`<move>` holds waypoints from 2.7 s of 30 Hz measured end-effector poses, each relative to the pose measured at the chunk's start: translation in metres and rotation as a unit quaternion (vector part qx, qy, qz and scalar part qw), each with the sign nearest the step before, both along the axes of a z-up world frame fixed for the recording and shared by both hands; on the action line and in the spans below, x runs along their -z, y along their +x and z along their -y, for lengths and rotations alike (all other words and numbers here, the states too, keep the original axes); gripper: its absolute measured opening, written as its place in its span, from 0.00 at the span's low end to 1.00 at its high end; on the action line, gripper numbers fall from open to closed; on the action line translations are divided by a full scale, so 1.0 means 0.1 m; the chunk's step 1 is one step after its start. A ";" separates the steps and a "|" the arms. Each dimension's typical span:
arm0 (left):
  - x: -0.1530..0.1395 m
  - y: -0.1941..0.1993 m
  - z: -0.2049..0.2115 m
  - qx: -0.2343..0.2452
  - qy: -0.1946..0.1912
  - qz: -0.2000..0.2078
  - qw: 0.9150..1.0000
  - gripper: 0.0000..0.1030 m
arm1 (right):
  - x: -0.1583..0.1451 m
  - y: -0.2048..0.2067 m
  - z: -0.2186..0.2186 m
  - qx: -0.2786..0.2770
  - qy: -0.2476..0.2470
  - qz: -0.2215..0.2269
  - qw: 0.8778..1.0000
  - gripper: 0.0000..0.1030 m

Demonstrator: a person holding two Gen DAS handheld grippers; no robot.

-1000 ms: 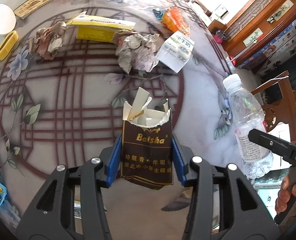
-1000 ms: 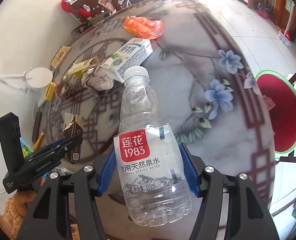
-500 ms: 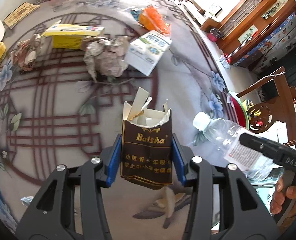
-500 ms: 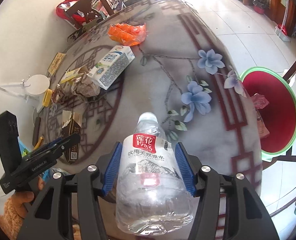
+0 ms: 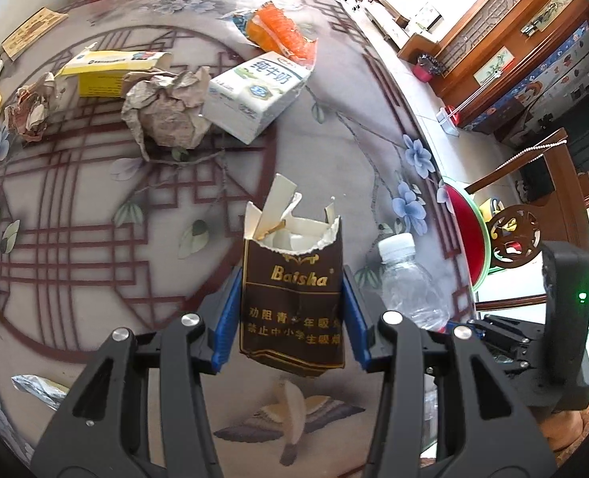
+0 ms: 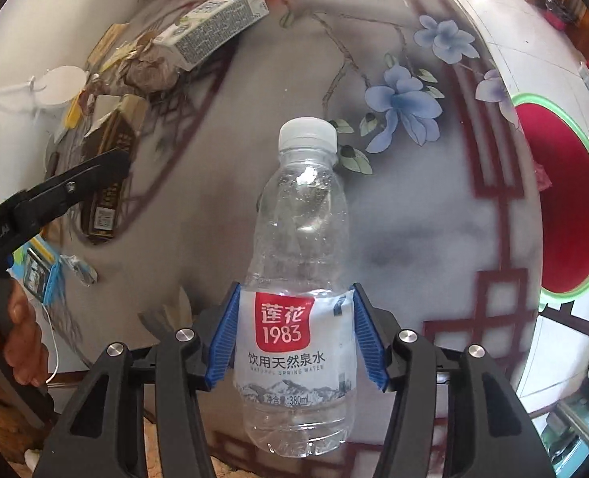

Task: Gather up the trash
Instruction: 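Lift the cigarette pack and water bottle and carry them to the bucket, then open both tools to drop the pack and bottle into the bucket, then move both open tools back over the table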

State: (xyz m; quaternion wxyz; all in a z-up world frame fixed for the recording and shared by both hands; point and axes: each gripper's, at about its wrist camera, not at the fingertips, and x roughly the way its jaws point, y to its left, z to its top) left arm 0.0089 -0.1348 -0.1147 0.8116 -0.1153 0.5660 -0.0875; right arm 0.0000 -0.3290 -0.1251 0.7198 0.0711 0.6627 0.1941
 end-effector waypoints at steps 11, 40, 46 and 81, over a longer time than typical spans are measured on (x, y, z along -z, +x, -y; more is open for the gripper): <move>-0.07 0.07 0.38 0.019 0.011 -0.002 1.000 0.44 | -0.45 0.25 1.25 0.142 0.009 0.082 0.986 0.50; -0.05 0.91 3.19 0.265 -0.023 0.024 0.964 0.48 | -0.10 -0.08 3.03 0.347 -0.008 0.056 0.936 0.70; -0.13 0.89 3.19 0.265 -0.026 0.041 0.963 0.78 | -0.25 -0.17 3.01 0.342 -0.028 0.079 0.936 0.71; 0.27 -0.93 -1.39 0.128 0.183 -0.013 0.975 0.89 | -0.64 -0.05 -0.88 -0.023 0.000 0.132 0.991 0.93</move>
